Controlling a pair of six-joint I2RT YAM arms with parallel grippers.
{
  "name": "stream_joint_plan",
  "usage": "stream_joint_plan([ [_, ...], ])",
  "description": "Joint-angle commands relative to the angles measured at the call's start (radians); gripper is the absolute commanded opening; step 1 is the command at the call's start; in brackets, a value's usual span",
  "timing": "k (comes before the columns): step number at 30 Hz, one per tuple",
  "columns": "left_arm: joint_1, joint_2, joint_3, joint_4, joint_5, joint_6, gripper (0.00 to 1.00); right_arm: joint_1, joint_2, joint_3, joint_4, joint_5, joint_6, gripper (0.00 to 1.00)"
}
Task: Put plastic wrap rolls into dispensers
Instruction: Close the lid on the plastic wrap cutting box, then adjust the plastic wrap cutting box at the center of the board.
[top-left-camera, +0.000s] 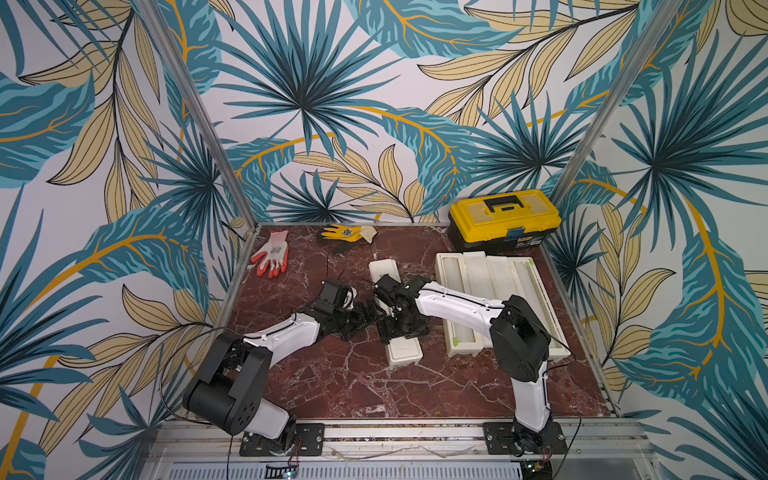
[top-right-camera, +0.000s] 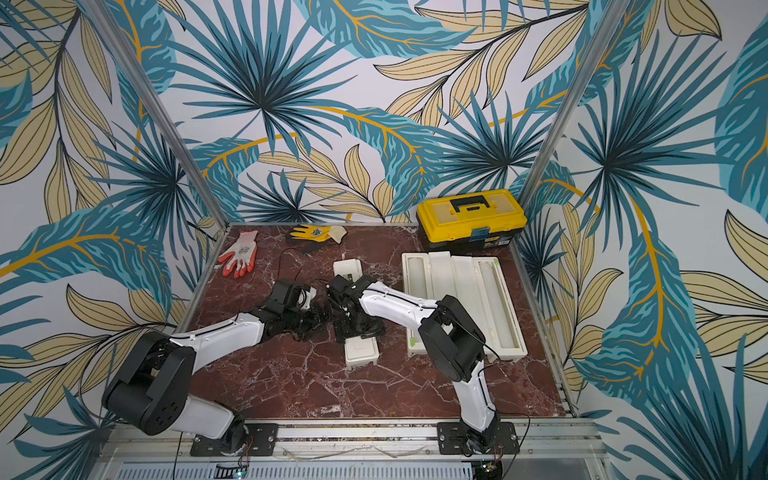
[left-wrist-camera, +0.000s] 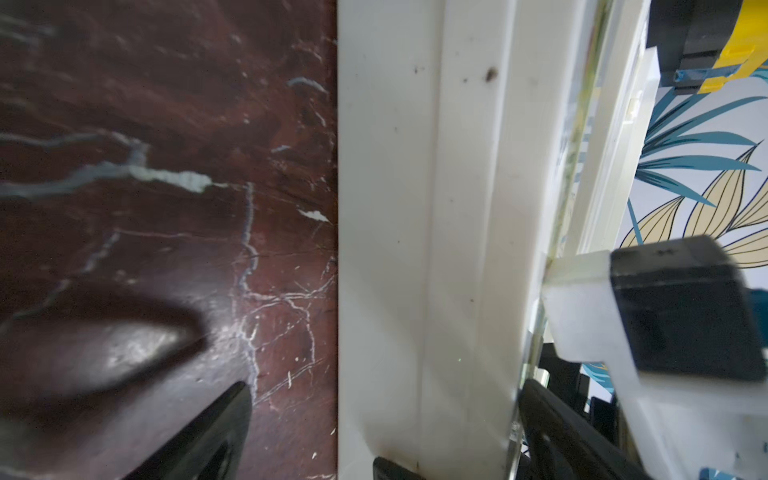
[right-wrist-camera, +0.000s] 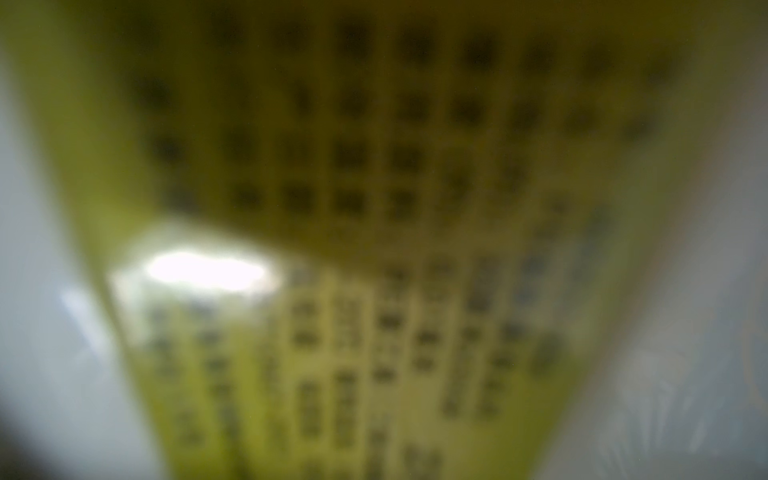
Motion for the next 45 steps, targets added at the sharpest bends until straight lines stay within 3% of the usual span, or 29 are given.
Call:
stream_joint_plan([
  [1, 0.020, 0.007, -0.020, -0.121, -0.027, 0.057, 1.00, -0.057, 0.110, 0.035, -0.027, 0.071, -0.186, 0.89],
  [6, 0.020, 0.014, -0.004, -0.121, -0.004, 0.076, 1.00, -0.058, 0.098, 0.100, -0.049, 0.052, -0.219, 0.99],
  [27, 0.019, -0.072, 0.020, -0.121, 0.007, 0.094, 1.00, -0.027, -0.255, -0.114, 0.094, -0.042, -0.137, 0.99],
  [34, -0.022, -0.056, 0.054, -0.093, 0.032, 0.098, 1.00, -0.045, -0.362, -0.183, 0.086, -0.057, -0.162, 0.92],
  [40, -0.083, -0.035, 0.073, -0.042, 0.042, 0.072, 1.00, -0.134, -0.405, -0.356, 0.174, -0.105, -0.070, 0.81],
  [45, -0.103, -0.012, 0.070, 0.017, 0.068, 0.044, 1.00, -0.140, -0.371, -0.393, 0.202, -0.140, -0.068, 0.74],
])
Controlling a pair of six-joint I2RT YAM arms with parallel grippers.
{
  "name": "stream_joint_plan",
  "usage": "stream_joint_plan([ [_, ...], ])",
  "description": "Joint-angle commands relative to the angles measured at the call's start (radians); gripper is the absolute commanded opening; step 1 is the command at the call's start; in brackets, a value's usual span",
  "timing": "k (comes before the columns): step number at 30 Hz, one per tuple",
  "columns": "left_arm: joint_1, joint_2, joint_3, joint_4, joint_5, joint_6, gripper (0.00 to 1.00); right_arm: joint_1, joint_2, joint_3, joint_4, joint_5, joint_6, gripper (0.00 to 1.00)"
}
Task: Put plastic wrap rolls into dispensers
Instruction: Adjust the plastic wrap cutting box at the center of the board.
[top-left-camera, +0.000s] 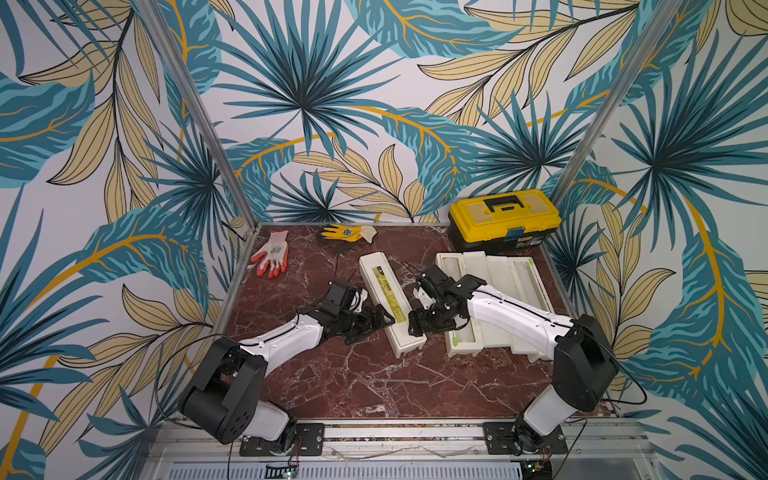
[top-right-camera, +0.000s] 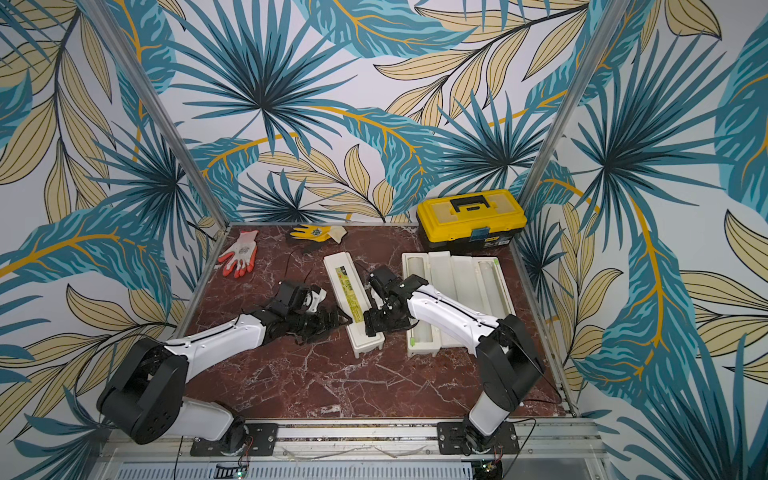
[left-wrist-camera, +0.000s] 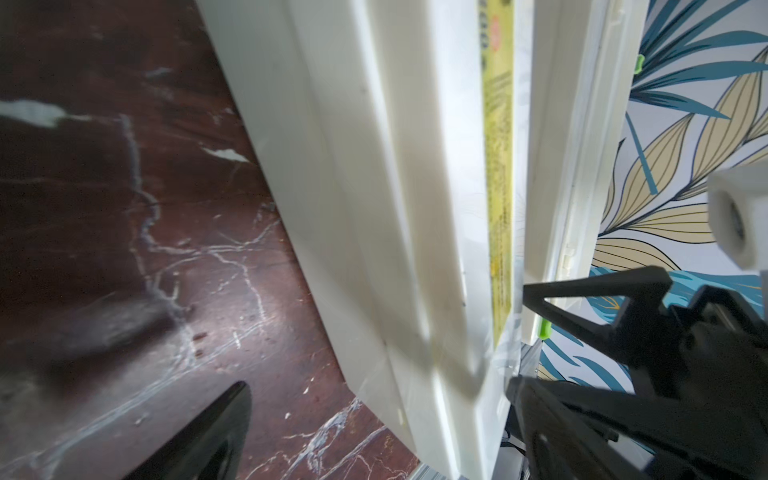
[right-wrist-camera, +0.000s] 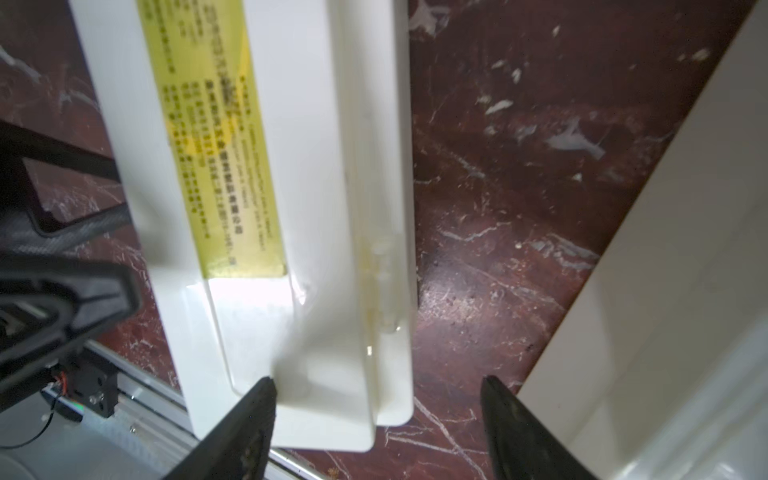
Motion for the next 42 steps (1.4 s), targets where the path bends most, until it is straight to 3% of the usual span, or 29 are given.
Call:
stream_joint_plan([
  [1, -0.011, 0.025, 0.035, 0.081, 0.036, -0.022, 1.00, 0.012, 0.030, -0.037, 0.018, -0.029, 0.017, 0.74],
  [7, -0.044, 0.110, 0.032, 0.158, 0.074, -0.037, 1.00, 0.011, 0.032, -0.047, 0.018, -0.030, 0.014, 0.73],
  [13, -0.094, 0.214, -0.028, 0.265, 0.115, -0.069, 0.92, 0.013, 0.053, -0.039, 0.018, -0.056, 0.019, 0.73],
  [16, -0.111, 0.272, -0.036, 0.265, 0.115, -0.052, 0.83, 0.024, 0.081, -0.038, 0.018, -0.070, 0.024, 0.72],
  [20, -0.114, 0.330, -0.098, 0.281, 0.104, -0.062, 0.60, 0.036, 0.108, -0.045, 0.021, -0.077, 0.051, 0.71],
  [24, -0.114, 0.378, -0.157, 0.284, 0.095, -0.045, 0.52, 0.042, 0.125, -0.074, 0.035, -0.076, 0.088, 0.71],
  [28, -0.109, 0.383, -0.166, 0.283, 0.097, -0.034, 0.51, 0.044, 0.114, -0.091, 0.038, -0.047, 0.112, 0.74],
  [36, -0.014, 0.217, -0.125, 0.233, 0.099, -0.030, 0.59, 0.019, 0.005, -0.014, 0.017, 0.107, 0.161, 0.97],
  [42, -0.002, 0.146, 0.031, 0.055, 0.066, 0.070, 0.71, -0.024, 0.007, 0.056, 0.023, 0.206, 0.192, 0.99],
])
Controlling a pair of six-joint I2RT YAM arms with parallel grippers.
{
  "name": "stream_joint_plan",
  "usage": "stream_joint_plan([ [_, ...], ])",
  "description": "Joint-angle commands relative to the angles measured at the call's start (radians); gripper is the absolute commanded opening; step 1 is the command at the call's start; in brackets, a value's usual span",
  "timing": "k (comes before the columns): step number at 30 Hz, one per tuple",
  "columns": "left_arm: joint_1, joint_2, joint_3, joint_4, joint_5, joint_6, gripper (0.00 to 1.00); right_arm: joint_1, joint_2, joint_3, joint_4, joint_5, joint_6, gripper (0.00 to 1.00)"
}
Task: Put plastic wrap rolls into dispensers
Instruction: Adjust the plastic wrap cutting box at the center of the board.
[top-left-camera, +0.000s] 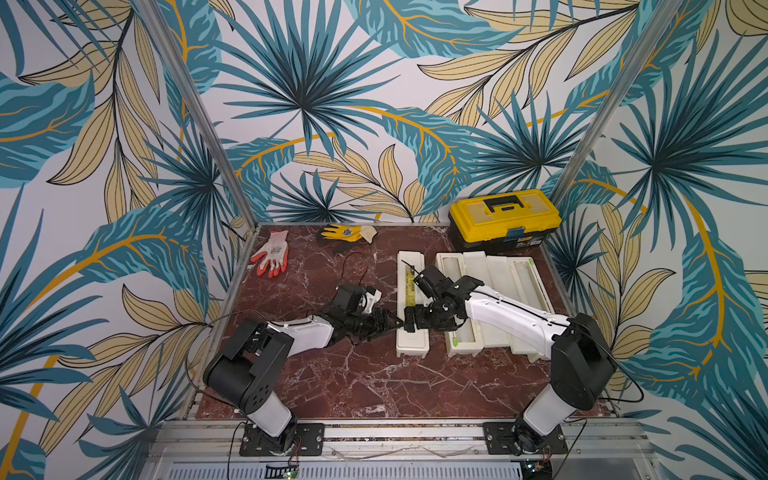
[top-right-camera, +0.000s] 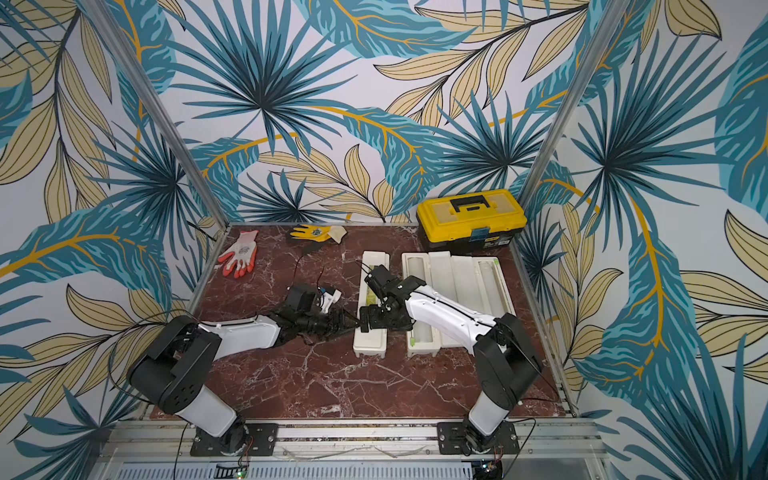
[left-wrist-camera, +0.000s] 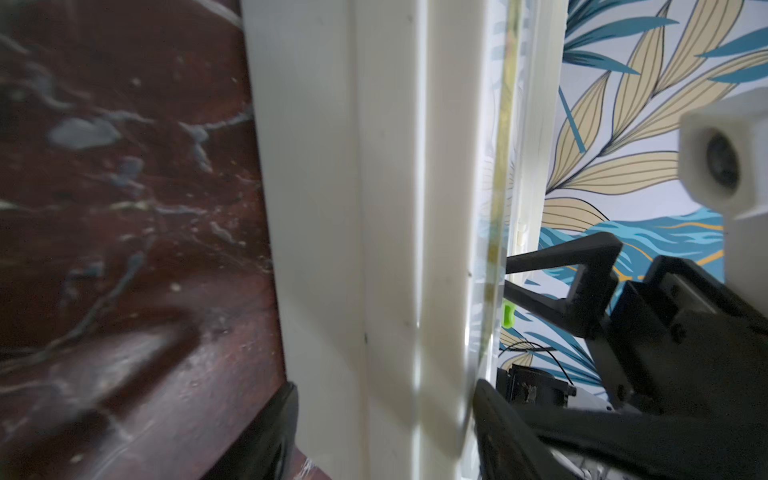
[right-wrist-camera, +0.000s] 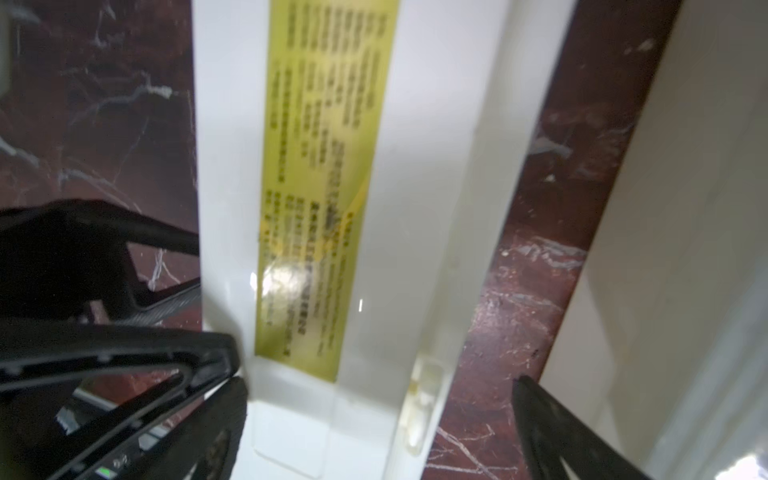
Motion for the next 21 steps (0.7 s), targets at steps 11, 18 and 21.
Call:
stream_joint_plan([
  [11, 0.074, -0.012, 0.214, -0.374, -0.159, 0.172, 0.81, -0.048, 0.284, 0.400, -0.119, 0.174, 0.020, 0.98],
  [18, 0.149, -0.022, 0.191, -0.411, -0.146, 0.193, 0.83, -0.042, 0.375, 0.469, -0.134, 0.170, 0.032, 0.98],
  [21, 0.174, -0.022, 0.189, -0.419, -0.143, 0.201, 0.84, -0.023, 0.419, 0.524, -0.172, 0.173, 0.019, 0.97],
])
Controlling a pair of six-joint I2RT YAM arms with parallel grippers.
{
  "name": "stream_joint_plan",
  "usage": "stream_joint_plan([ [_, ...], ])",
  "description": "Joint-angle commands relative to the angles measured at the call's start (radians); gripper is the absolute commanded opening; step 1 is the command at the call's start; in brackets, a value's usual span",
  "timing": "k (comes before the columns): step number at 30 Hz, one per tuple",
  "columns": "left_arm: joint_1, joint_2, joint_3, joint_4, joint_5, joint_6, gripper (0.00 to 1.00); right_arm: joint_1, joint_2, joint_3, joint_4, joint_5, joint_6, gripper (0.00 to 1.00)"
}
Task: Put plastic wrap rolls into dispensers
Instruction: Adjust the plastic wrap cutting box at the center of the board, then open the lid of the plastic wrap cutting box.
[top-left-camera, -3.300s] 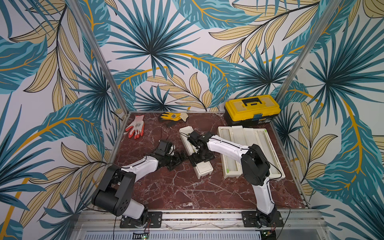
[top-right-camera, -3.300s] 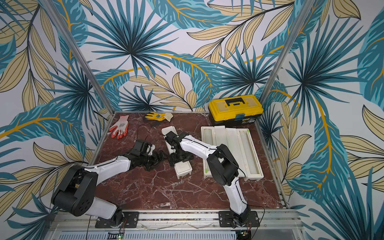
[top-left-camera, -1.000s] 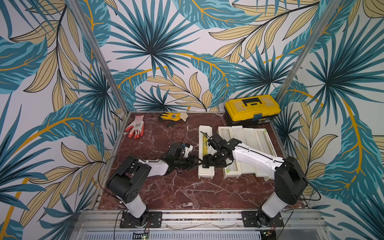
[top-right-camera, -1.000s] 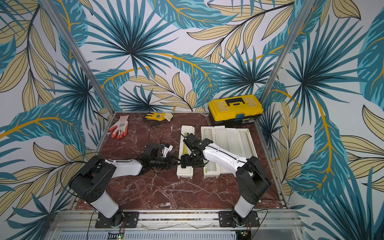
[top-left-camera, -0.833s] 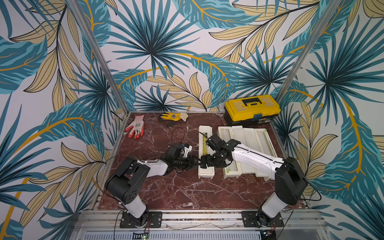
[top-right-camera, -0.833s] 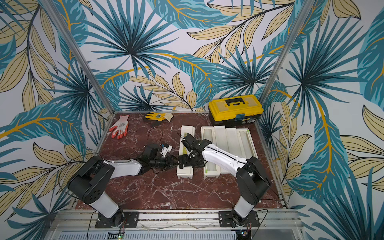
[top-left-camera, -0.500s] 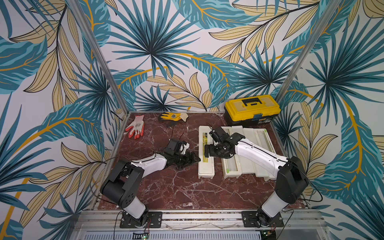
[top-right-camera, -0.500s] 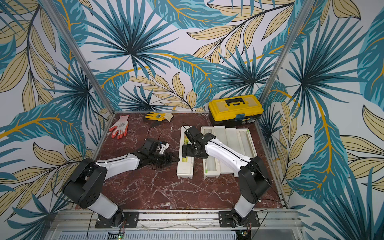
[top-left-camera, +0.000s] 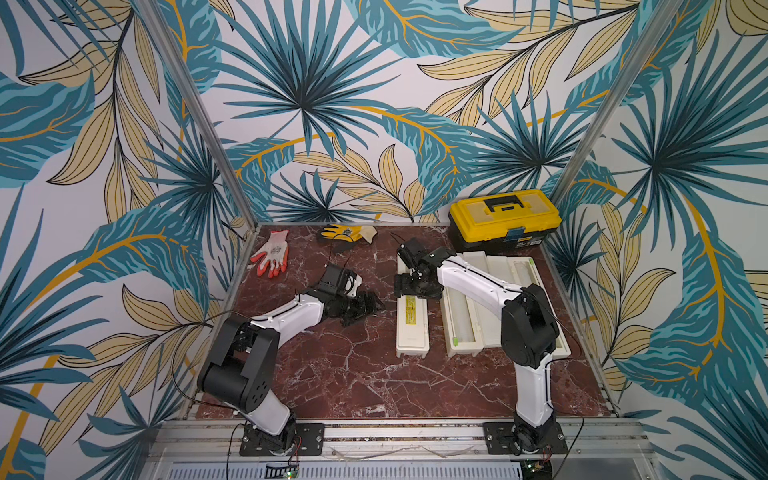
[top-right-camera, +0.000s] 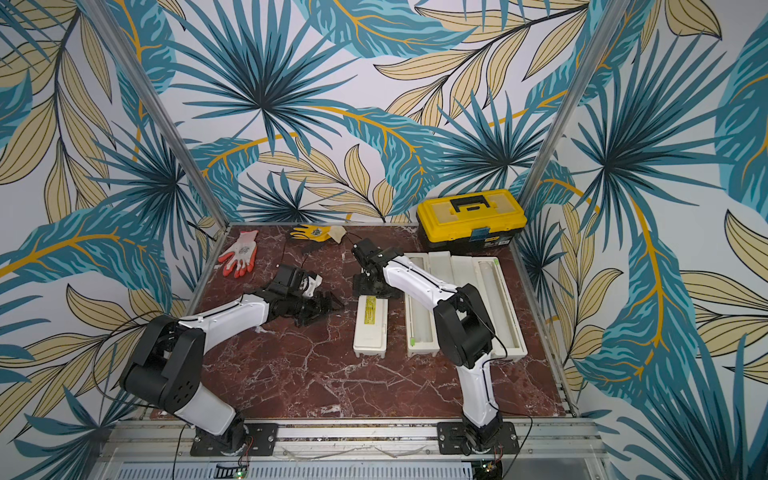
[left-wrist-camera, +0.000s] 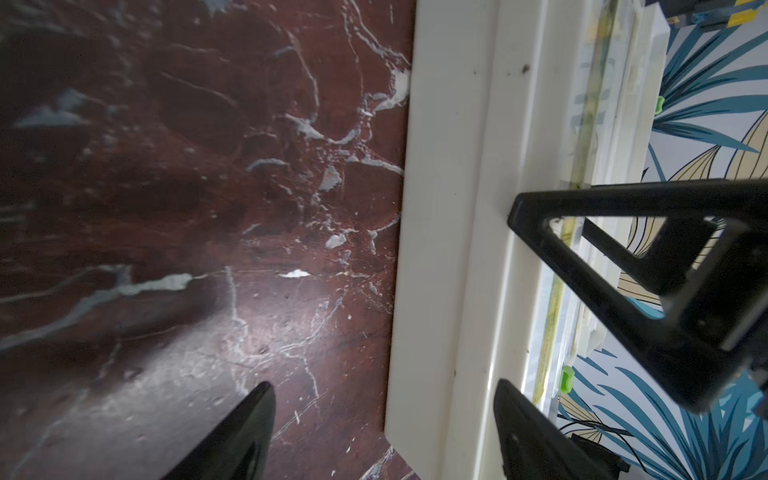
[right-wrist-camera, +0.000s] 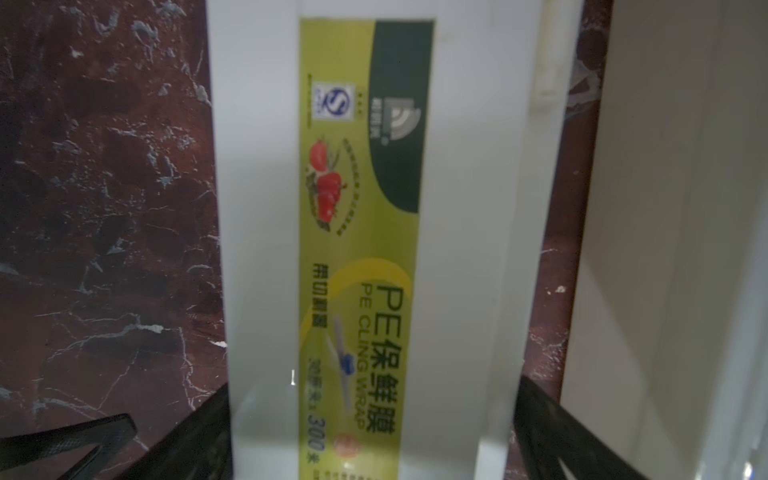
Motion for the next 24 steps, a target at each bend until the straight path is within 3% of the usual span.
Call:
stream_joint_plan([
  [1, 0.026, -0.007, 0.001, -0.030, -0.006, 0.034, 0.84, 0.025, 0.048, 0.071, -0.083, 0.019, -0.007, 0.96],
  [8, 0.052, 0.022, 0.015, -0.042, 0.019, 0.047, 0.85, 0.061, 0.078, 0.112, -0.105, -0.015, 0.036, 0.79],
  [14, 0.052, 0.061, 0.055, -0.042, 0.051, 0.044, 0.87, 0.061, 0.005, 0.068, -0.040, -0.091, 0.079, 0.76],
  [17, 0.050, 0.085, 0.080, -0.042, 0.070, 0.041, 0.88, 0.059, -0.007, 0.073, -0.039, -0.112, 0.083, 0.78],
  [20, 0.044, 0.102, 0.102, -0.042, 0.080, 0.035, 0.88, 0.059, -0.008, 0.076, -0.053, -0.114, 0.075, 0.90],
  [24, 0.036, 0.103, 0.112, -0.044, 0.077, 0.033, 0.88, 0.059, -0.024, 0.043, -0.021, -0.129, 0.061, 0.94],
])
